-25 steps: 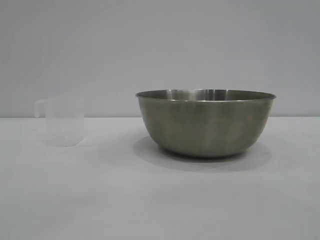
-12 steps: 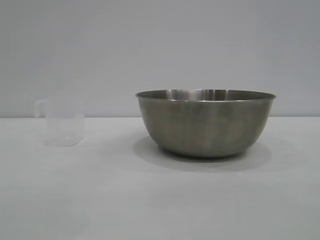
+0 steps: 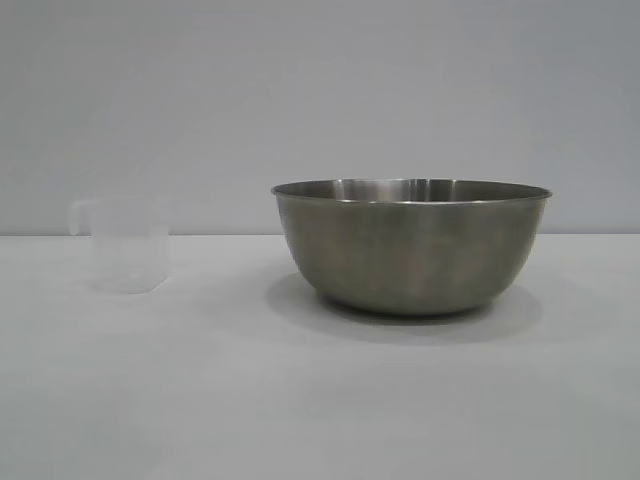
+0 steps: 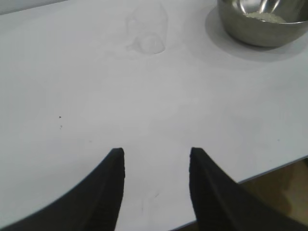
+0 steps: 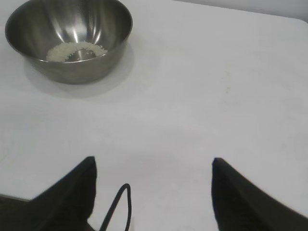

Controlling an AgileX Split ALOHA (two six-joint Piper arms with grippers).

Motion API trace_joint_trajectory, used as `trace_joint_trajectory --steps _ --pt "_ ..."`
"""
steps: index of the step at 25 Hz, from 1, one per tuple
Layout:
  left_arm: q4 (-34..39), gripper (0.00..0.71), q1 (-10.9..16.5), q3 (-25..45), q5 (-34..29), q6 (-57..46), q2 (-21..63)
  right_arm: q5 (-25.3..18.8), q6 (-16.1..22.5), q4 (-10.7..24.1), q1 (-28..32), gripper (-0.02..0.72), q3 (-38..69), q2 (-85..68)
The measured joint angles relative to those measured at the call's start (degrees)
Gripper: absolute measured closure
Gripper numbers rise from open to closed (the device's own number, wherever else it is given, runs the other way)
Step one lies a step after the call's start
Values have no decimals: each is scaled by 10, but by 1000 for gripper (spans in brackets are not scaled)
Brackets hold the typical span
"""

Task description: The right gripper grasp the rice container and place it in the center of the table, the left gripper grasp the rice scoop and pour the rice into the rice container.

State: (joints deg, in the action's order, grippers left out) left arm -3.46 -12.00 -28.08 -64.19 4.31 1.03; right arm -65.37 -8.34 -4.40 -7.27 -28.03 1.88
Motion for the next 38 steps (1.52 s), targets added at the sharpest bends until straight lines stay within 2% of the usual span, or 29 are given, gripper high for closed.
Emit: trace_joint_trajectory --steps 14,16,21,27,33,38 --pt "0 436 2 0 0 -11 0 0 0 0 0 267 0 0" --pt "0 436 13 0 0 -11 0 0 0 0 0 267 0 0" --pt "0 436 61 0 0 -11 0 0 0 0 0 267 0 0" --pt "0 436 95 0 0 -11 0 0 0 0 0 267 0 -9" --pt "0 436 102 0 0 -11 0 -1 0 0 5 267 0 -29" --pt "0 436 102 0 0 -11 0 -1 0 -2 40 267 0 -29"
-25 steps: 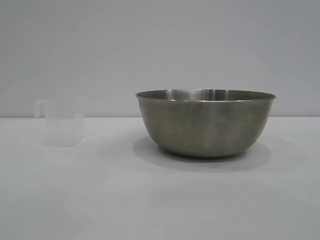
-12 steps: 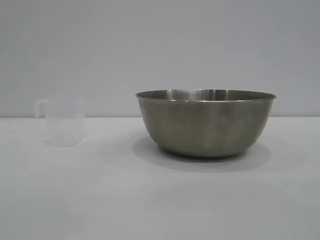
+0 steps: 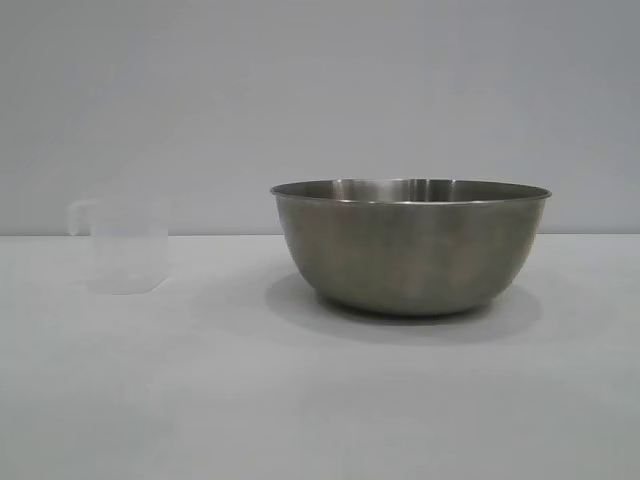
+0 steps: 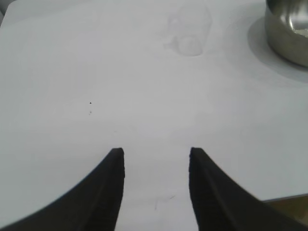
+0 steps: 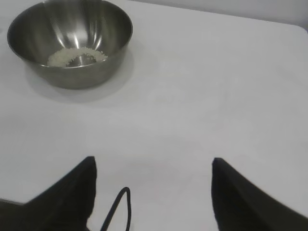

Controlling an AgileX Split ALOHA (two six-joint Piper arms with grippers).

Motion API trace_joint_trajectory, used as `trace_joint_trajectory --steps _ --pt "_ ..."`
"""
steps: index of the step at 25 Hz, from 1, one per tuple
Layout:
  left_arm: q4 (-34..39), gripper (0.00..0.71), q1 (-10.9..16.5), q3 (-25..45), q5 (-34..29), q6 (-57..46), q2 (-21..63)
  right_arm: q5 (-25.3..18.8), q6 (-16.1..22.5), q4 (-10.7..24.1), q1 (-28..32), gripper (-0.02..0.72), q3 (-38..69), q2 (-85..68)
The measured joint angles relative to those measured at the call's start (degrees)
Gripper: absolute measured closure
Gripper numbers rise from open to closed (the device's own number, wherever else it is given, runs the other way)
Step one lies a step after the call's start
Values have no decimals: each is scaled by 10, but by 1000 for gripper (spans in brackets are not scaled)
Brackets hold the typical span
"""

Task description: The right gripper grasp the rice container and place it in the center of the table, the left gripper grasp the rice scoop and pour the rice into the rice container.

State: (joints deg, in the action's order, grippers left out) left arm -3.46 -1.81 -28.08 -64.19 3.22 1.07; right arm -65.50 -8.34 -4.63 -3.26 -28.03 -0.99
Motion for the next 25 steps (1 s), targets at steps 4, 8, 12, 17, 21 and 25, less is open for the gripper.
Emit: trace_joint_trajectory --steps 4,8,12,17,21,25 --pt "0 436 0 0 0 -1 0 0 0 0 9 267 0 0" --pt "0 436 0 0 0 -1 0 0 0 -1 10 267 0 0" --pt "0 436 0 0 0 -1 0 0 0 -1 10 267 0 0" --pt "0 436 0 0 0 -1 0 0 0 -1 10 267 0 0" --pt "0 436 0 0 0 -1 0 0 0 -1 10 267 0 0" --pt "0 436 0 0 0 -1 0 0 0 -1 10 267 0 0"
